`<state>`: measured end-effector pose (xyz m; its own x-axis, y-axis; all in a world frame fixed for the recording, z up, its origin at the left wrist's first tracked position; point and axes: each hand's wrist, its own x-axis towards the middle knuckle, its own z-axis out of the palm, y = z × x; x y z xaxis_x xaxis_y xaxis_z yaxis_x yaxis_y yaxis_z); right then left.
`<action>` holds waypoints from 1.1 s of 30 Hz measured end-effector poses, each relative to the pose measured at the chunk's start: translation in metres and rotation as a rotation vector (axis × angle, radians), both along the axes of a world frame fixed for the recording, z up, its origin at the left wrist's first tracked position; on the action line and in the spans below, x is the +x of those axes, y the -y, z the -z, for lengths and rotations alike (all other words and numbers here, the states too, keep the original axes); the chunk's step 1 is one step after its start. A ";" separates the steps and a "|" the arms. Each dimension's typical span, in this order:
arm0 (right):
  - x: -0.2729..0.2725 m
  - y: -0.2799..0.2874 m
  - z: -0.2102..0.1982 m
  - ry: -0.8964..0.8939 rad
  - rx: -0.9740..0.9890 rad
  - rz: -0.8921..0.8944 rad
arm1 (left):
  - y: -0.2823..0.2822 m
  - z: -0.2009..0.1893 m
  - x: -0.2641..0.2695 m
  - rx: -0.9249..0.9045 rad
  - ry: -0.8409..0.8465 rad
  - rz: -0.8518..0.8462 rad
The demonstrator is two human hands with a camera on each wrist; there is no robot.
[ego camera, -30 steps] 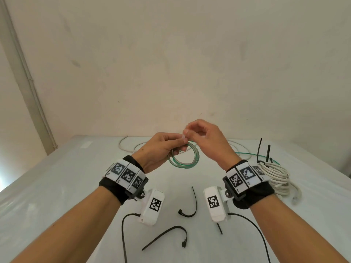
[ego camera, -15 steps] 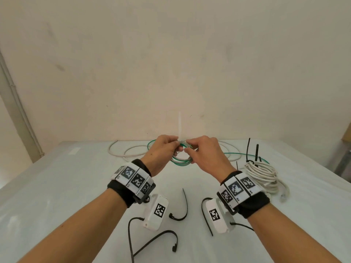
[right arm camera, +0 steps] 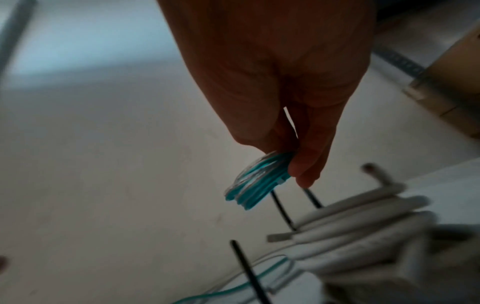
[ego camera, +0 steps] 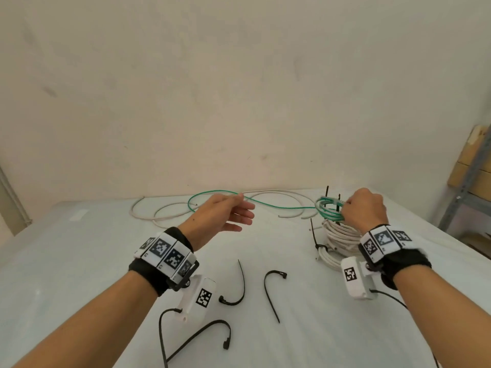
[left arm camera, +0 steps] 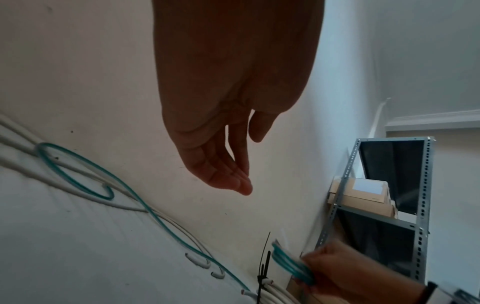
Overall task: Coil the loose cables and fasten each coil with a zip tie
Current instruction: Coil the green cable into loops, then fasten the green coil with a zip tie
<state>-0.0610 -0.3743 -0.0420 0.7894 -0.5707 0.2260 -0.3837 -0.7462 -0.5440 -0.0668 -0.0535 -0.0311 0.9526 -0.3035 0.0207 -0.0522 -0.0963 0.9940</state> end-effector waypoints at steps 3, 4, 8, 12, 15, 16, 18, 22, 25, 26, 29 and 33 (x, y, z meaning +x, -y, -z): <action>-0.006 0.013 0.009 -0.090 -0.024 0.070 | -0.003 0.005 0.003 -0.002 -0.006 0.018; -0.008 0.014 0.012 -0.118 -0.047 0.081 | -0.004 0.007 0.004 -0.007 -0.011 0.019; -0.011 0.013 0.018 -0.240 -0.128 0.059 | -0.006 0.013 0.004 -0.015 -0.019 0.011; -0.008 0.005 0.017 -0.185 -0.177 0.061 | -0.010 0.017 0.006 -0.006 -0.029 -0.003; -0.004 -0.012 0.016 -0.075 -0.313 0.051 | -0.014 0.020 0.010 -0.019 -0.045 -0.016; -0.003 -0.020 0.016 -0.019 -0.367 0.023 | -0.015 0.021 0.011 -0.031 -0.054 -0.020; 0.002 -0.035 0.016 0.093 -0.430 -0.085 | -0.016 0.023 0.014 -0.049 -0.073 -0.029; 0.022 -0.070 0.015 0.092 -0.248 -0.405 | -0.021 0.024 0.021 -0.042 -0.100 -0.049; 0.049 -0.099 0.014 -0.156 -0.096 -0.603 | -0.028 0.024 0.031 0.006 -0.123 -0.101; 0.058 -0.109 0.013 -0.244 -0.074 -0.638 | -0.031 0.024 0.036 0.034 -0.131 -0.133; 0.086 -0.139 0.019 -0.440 -0.090 -0.675 | -0.041 0.029 0.061 0.195 -0.124 -0.216; 0.114 -0.173 0.037 -0.553 -0.090 -0.703 | -0.052 0.043 0.107 0.532 -0.117 -0.207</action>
